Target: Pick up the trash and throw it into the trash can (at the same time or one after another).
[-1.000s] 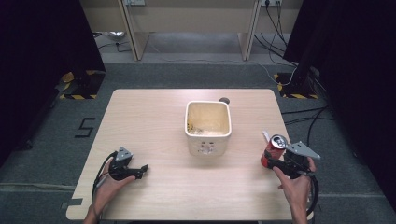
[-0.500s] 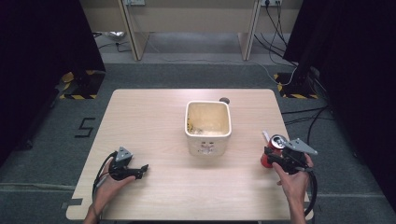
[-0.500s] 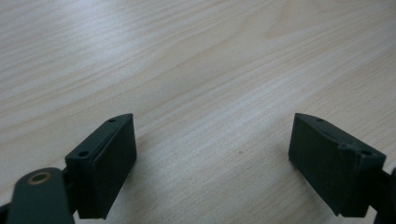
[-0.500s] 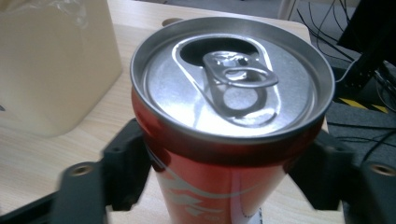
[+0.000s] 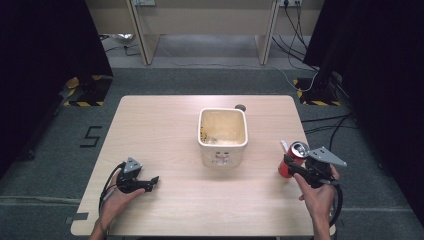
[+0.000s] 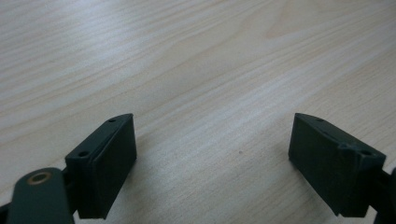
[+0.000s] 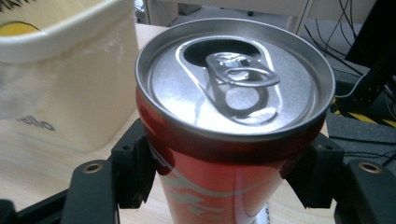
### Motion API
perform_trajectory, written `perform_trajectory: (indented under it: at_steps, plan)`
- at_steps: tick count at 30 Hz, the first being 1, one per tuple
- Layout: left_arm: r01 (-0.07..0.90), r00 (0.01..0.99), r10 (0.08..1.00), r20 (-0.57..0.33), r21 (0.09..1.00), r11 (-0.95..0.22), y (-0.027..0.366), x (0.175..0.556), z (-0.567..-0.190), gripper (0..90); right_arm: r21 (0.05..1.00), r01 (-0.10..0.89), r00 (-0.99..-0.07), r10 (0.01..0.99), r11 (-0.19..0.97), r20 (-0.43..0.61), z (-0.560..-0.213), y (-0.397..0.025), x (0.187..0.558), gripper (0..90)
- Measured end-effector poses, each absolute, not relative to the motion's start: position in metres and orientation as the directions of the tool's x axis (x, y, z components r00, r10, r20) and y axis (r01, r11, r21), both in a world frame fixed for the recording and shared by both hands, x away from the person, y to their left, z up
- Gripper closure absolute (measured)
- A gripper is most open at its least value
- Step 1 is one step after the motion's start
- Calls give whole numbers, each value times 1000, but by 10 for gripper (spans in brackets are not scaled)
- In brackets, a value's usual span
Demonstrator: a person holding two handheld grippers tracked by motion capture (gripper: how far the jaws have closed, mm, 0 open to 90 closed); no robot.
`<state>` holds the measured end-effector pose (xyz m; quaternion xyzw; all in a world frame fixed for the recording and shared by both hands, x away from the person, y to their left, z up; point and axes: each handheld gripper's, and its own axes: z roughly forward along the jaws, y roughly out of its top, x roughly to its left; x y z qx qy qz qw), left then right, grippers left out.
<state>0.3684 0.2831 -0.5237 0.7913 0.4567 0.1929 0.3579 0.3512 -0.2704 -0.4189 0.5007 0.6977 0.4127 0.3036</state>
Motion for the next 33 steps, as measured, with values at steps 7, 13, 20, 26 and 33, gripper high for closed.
perform_trajectory:
  at_steps: [7,13,20,26,33]
  plan:
    - [585,508,861,-21,743,-327,283,368,-524,144,883,438,-337,941,171,-15,-401,-257,346,339]
    - [584,509,860,-20,743,-328,283,368,-524,144,884,425,-359,933,192,-30,-384,-245,346,340]
    - [584,509,860,-20,743,-328,283,368,-524,144,891,406,-381,924,205,-39,-365,-233,354,340]
    - [584,510,860,-20,743,-328,283,368,-524,144,892,401,-394,918,209,-38,-355,-225,363,340]
    - [584,509,860,-21,743,-328,283,368,-524,144,896,392,-399,916,208,-38,-344,-220,372,340]
